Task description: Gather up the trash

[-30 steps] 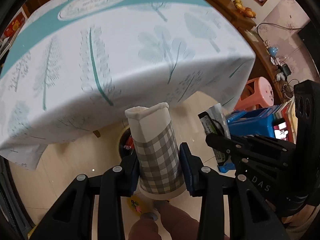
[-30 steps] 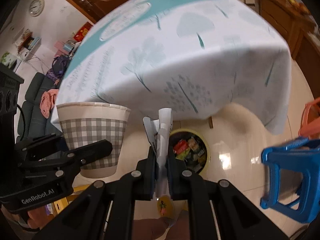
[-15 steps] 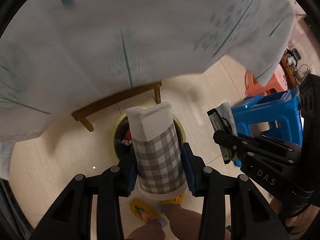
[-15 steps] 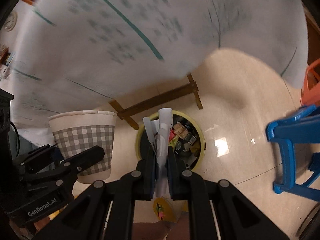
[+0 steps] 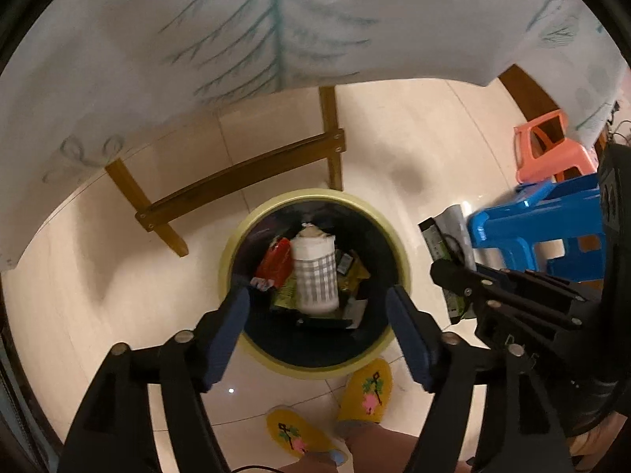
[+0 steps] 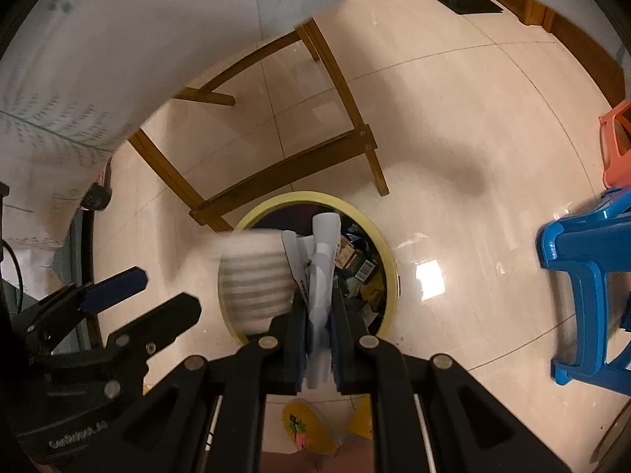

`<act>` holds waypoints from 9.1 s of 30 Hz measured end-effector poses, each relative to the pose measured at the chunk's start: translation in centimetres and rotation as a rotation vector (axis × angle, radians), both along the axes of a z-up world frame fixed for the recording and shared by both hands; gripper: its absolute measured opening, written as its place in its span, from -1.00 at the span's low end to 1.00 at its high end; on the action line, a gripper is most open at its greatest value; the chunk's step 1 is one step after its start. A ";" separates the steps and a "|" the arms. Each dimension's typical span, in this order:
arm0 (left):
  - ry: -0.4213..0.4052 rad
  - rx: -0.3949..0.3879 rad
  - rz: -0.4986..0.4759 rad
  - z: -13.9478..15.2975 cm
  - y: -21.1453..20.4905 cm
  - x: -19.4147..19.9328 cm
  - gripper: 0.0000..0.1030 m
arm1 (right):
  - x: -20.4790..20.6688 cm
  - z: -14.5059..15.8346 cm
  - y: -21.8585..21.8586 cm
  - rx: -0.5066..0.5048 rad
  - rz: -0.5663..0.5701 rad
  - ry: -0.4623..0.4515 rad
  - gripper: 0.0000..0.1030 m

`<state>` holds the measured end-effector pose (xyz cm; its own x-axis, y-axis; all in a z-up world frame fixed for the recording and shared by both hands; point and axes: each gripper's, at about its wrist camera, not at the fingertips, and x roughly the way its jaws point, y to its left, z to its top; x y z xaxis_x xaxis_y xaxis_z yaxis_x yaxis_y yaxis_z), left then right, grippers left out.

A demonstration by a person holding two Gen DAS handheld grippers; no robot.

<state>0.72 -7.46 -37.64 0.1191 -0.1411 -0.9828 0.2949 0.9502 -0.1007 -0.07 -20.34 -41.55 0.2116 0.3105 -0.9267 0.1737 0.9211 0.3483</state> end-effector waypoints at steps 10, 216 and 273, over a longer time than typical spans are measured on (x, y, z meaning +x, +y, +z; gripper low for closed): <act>-0.056 0.006 0.129 0.8 4.3 -0.6 0.76 | 1.2 -0.6 2.3 -0.001 0.044 0.001 -0.67; -0.158 -0.163 0.106 33.3 11.9 2.1 -0.82 | -1.6 33.0 7.7 0.027 0.067 -0.132 -0.82; -0.071 -0.020 0.323 -2.0 8.3 -0.2 0.95 | 0.9 -2.1 4.9 -0.052 0.096 -0.013 0.36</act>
<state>0.48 0.82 -39.68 0.2295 -0.1040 -0.9677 -0.0147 0.9938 -0.1103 0.80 -15.39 -43.61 0.1955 0.2819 -0.9393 0.0793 0.9501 0.3017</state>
